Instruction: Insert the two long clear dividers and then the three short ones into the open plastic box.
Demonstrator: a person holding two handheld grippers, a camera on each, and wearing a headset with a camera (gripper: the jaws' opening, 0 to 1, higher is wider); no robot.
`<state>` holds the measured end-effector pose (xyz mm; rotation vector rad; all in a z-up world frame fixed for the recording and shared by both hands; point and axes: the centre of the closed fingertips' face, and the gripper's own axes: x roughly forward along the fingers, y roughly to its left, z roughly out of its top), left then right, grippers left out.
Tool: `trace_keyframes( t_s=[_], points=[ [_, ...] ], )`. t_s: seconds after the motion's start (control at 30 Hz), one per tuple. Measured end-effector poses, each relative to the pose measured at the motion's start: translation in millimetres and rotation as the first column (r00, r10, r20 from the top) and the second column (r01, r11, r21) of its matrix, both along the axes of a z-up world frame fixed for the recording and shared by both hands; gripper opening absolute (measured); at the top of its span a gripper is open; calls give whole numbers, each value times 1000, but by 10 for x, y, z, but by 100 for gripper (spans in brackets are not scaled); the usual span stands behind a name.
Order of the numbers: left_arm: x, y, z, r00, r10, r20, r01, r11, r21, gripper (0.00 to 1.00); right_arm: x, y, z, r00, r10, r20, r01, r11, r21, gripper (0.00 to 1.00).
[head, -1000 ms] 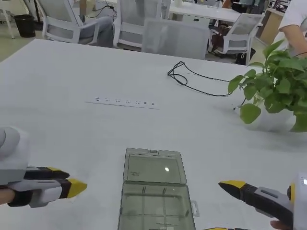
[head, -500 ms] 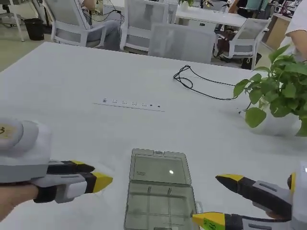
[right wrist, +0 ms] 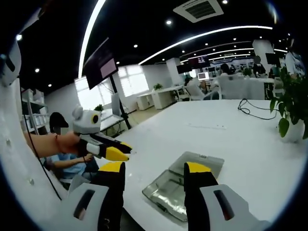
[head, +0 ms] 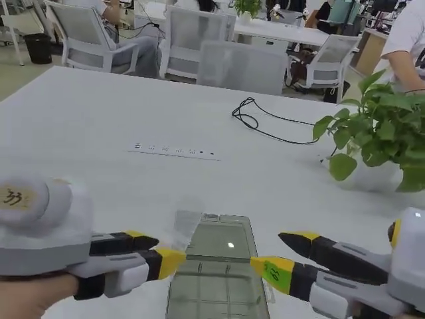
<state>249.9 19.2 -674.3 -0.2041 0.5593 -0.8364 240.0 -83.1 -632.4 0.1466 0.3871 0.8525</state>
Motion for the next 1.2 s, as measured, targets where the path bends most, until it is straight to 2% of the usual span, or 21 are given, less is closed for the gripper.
trace_keyframes(
  t_s=[0.2,0.3,0.5,0.6,0.9,1.2],
  points=[
    [-31,-111,35,1000,-12,13,12,1000,-23,31,27,82,44,999,-31,-13,31,999,16,41],
    [-49,-172,46,1000,-14,16,15,999,-37,31,38,125,63,998,-53,-41,55,997,45,37],
    [-88,-285,72,999,-28,30,29,999,-45,31,22,239,12,995,-61,-85,66,996,65,32],
    [-90,-329,74,999,-32,38,34,999,-41,31,11,290,-42,993,-65,-102,71,996,56,30],
    [-112,-474,79,995,-74,74,74,997,-7,31,25,375,-122,983,-83,-164,97,992,80,22],
    [-99,-506,105,991,-95,97,94,996,10,31,54,393,-177,972,-106,-209,127,988,90,16]
  ],
)
